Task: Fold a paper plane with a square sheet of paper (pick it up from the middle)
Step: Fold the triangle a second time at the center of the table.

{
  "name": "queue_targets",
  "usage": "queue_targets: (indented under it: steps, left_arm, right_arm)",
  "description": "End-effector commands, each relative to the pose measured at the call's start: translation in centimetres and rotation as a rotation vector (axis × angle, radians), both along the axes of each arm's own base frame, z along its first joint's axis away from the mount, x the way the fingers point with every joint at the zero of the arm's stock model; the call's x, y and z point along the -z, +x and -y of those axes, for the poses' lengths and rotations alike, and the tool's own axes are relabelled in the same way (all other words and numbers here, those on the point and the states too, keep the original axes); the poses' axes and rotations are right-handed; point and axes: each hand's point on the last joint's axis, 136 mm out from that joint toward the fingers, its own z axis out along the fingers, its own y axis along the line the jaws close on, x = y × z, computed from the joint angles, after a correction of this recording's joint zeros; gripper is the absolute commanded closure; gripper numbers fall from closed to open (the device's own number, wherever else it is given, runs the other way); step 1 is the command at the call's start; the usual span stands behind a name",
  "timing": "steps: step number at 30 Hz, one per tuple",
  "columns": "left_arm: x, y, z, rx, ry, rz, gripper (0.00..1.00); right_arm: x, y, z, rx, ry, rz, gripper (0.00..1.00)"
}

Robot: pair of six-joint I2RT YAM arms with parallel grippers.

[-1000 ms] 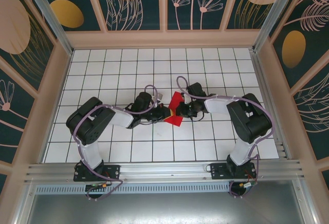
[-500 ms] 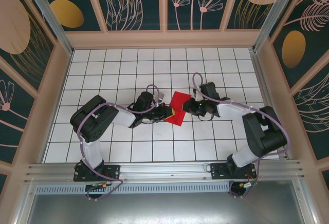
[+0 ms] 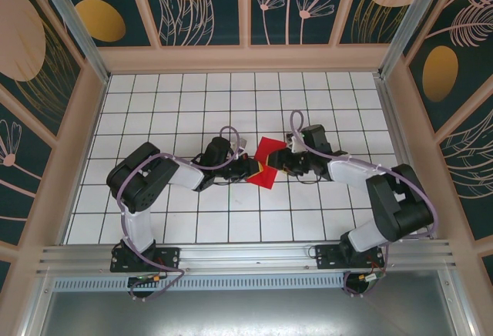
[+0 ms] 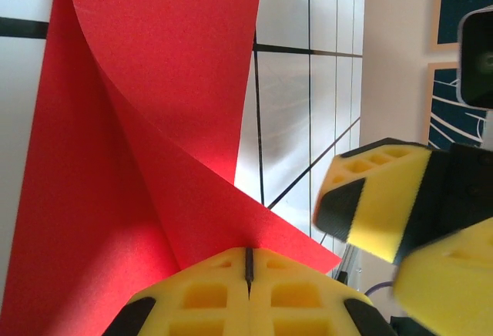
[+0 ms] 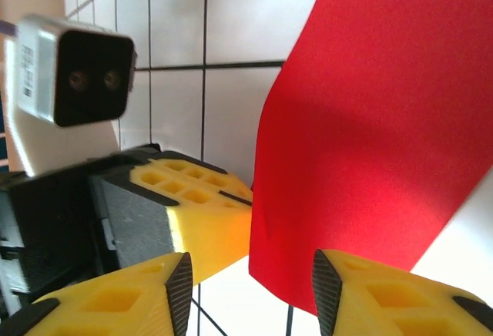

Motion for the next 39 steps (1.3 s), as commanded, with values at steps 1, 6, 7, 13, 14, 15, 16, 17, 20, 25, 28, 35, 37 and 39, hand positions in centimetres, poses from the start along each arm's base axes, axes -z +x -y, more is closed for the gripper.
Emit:
queue_targets:
  steps: [1,6,7,13,14,15,16,17,20,25,28,35,37,39]
  left_arm:
    - [-0.7,0.2,0.8,0.013,-0.031,0.018,1.00]
    - [-0.9,0.2,0.8,0.015,-0.033,0.020,1.00]
    - [-0.9,0.2,0.8,0.014,-0.032,0.019,1.00]
    - [-1.1,0.3,0.8,0.015,-0.035,0.023,1.00]
    - [-1.2,0.3,0.8,0.013,-0.036,0.024,1.00]
    - [-1.4,0.3,0.9,0.014,-0.039,0.027,1.00]
    - [-1.5,0.3,0.8,0.010,-0.039,0.028,1.00]
    - [-1.6,0.4,0.8,0.003,-0.037,0.028,1.00]
    - [-2.0,0.9,0.4,-0.030,-0.011,0.040,0.97]
    - [-2.5,1.7,-0.3,-0.067,0.050,0.081,0.86]
    - [-2.8,1.9,-0.1,-0.063,0.052,0.095,0.84]
    - [-2.6,2.1,1.4,-0.016,0.061,0.110,0.84]
    - [-2.6,2.2,1.6,-0.009,0.064,0.111,0.85]
    - [-2.4,2.3,1.9,-0.001,0.069,0.111,0.86]
  right_arm:
    - [-0.2,0.2,-1.2,-0.056,0.018,0.017,0.55]
    - [0.3,0.6,-1.5,-0.063,0.005,0.016,0.67]
    - [0.4,0.7,-1.5,-0.061,0.002,0.016,0.70]
    - [1.3,1.3,-1.0,-0.039,-0.047,0.018,0.86]
    - [1.5,1.4,-0.8,-0.034,-0.058,0.022,0.88]
    - [1.7,1.5,-0.6,-0.029,-0.072,0.022,0.89]
    - [1.9,1.7,-0.3,-0.019,-0.089,0.024,0.91]
    - [2.1,1.8,0.0,-0.012,-0.104,0.028,0.91]
    - [2.8,2.1,0.8,-0.001,-0.151,0.037,0.92]
    - [3.7,2.5,1.8,0.008,-0.218,0.040,0.93]
    - [4.1,2.7,2.3,0.014,-0.244,0.040,0.93]
    - [4.6,3.4,2.8,0.007,-0.279,0.047,0.94]
    - [4.8,3.5,2.9,0.005,-0.284,0.044,0.94]
    - [4.9,3.5,2.8,-0.005,-0.282,0.042,0.94]
